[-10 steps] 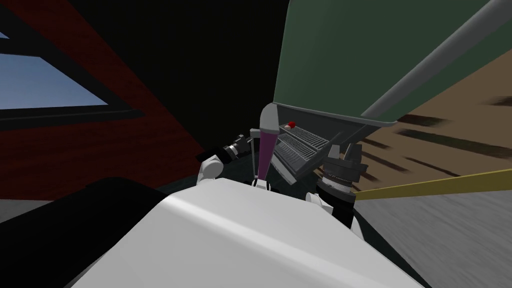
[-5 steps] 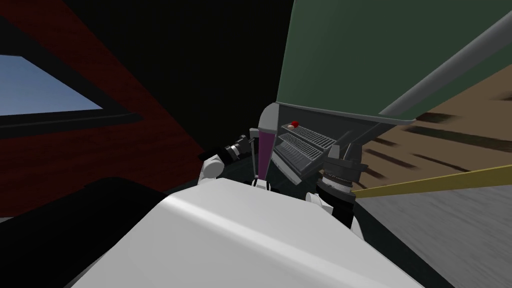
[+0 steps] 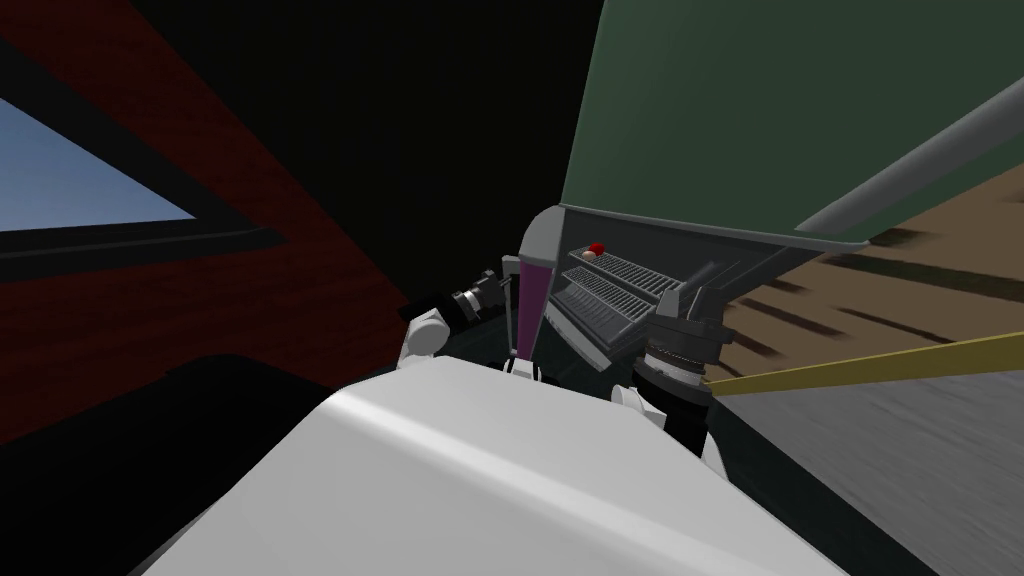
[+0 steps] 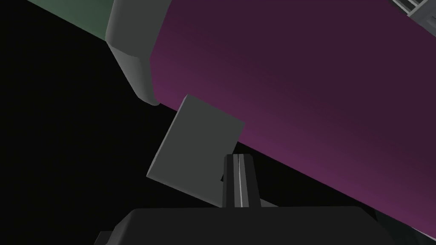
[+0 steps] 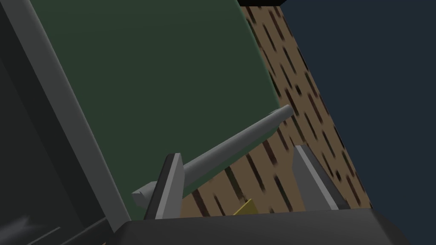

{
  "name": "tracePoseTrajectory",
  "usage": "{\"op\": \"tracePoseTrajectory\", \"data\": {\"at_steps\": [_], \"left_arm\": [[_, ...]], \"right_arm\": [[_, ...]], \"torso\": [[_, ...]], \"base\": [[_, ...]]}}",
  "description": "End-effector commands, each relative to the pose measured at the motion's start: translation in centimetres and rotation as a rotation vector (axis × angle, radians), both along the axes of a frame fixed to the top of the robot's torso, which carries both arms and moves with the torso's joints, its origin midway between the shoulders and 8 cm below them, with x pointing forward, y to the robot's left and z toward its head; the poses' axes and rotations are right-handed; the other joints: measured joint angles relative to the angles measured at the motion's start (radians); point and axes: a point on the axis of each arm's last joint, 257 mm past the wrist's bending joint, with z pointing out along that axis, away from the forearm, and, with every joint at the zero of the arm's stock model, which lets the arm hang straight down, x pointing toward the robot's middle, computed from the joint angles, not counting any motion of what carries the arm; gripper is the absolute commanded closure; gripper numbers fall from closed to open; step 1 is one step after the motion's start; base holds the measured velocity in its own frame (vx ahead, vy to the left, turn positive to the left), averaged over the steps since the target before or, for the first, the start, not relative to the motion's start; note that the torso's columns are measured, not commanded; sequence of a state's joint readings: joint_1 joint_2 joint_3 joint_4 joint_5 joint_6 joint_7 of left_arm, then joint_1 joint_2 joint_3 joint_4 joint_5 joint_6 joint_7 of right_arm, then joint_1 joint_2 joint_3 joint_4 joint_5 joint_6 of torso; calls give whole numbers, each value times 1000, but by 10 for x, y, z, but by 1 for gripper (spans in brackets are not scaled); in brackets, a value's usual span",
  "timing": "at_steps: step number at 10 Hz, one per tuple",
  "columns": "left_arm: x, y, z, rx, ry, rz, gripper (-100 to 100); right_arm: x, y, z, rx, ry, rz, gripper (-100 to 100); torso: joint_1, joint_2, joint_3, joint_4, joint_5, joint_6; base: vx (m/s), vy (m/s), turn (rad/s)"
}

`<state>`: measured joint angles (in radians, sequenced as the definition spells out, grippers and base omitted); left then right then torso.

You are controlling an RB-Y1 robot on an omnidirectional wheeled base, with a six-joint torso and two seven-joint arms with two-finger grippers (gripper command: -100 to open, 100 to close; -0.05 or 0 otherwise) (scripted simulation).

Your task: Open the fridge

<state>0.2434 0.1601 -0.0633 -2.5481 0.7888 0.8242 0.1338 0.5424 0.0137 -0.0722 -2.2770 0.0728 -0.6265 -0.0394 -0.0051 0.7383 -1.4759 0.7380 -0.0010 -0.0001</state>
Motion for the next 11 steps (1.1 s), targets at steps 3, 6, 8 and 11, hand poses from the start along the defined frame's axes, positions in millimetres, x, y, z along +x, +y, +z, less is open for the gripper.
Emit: {"op": "tracePoseTrajectory", "data": {"at_steps": [3, 6, 8, 11], "left_arm": [[11, 1, -16, -97, 68, 15, -100], [8, -4, -13, -164, 97, -4, -100], [3, -9, -2, -209, 94, -20, -100], [-2, -12, 11, -240, 79, -29, -100]], "right_arm": [[0, 0, 0, 0, 0, 0, 0], [0, 0, 0, 0, 0, 0, 0], [0, 0, 0, 0, 0, 0, 0], [0, 0, 0, 0, 0, 0, 0]], "torso": [[3, -2, -1, -1, 0, 1], [6, -1, -1, 0, 1, 1], [3, 0, 0, 0, 1, 0], [3, 0, 0, 0, 1, 0]], "base": [[5, 27, 3], [13, 79, 2], [10, 55, 5], [5, 23, 5]]}}
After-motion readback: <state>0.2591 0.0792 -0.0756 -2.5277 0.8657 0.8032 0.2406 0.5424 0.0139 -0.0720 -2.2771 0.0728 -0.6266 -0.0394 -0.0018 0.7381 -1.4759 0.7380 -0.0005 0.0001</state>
